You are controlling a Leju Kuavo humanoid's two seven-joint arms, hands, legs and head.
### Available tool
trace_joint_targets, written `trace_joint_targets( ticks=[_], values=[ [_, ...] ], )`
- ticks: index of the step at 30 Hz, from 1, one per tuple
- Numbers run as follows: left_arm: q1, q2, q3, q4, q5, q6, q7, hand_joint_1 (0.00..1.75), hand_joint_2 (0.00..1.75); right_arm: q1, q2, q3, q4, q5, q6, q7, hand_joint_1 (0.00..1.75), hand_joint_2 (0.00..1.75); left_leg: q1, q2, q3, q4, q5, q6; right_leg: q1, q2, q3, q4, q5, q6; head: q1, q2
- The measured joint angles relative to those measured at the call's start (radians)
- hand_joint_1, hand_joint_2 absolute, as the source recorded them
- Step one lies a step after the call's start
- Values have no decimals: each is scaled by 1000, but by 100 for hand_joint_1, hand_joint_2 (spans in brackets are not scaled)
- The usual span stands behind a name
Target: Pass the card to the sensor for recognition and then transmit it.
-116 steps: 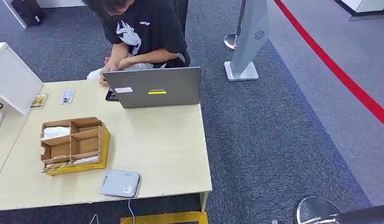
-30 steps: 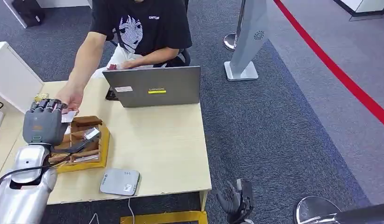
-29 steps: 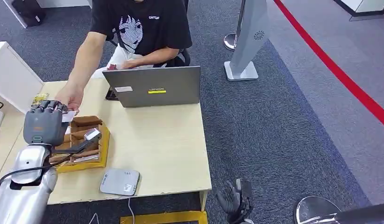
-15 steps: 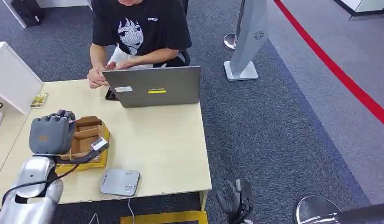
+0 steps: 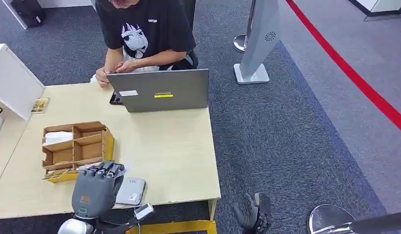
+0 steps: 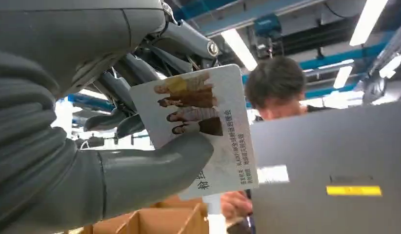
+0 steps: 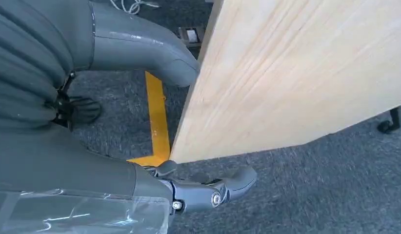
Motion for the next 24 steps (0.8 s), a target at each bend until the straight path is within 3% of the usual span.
trace_joint_targets(
  ticks=[8,24],
  values=[
    [42,4,16,53,11,-2,-53,175,175,2,-3,-4,-2,12,-1,-3,0,175,-1,0,0,0,0,0,0,0,0,0,0,0,0,0],
    [52,-16,86,221,35,-3,-63,175,175,7,-6,-6,-2,24,-1,-8,0,175,0,0,0,0,0,0,0,0,0,0,0,0,0,0]
  ],
)
